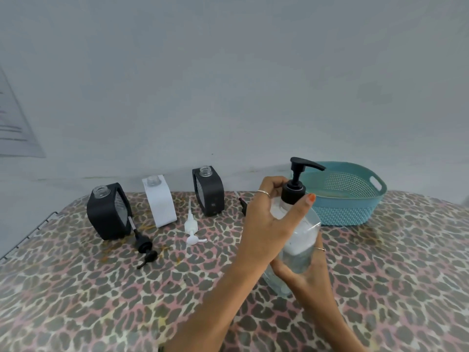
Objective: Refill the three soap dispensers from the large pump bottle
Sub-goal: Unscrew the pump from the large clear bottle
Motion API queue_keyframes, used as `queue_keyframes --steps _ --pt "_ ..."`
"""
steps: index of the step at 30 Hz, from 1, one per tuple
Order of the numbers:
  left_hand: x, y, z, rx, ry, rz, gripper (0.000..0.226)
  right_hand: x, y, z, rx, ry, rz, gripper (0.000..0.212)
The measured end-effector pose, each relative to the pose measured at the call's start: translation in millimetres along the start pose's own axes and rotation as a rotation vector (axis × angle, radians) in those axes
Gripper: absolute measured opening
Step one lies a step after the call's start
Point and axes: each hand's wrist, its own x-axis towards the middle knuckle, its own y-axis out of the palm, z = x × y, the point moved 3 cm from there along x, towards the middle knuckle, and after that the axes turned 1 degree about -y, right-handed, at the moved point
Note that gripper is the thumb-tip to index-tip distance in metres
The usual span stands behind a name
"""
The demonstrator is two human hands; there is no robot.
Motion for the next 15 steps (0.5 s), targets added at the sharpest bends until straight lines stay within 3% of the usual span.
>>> queue_keyframes --steps 3,10,15 --pt "1 1 0 0.009 0.002 -0.011 0.023 -1 0 0 -0.008 0.016 -0.001 0.081" --pt "-2 -9 1 0.048 0.003 0.129 0.033 0 -1 1 -0.028 -0.007 0.005 0.079" --pt "-1 -7 -1 0.007 0.017 0.071 0.024 0 -1 -3 -0.041 -0.019 -0.009 0.084"
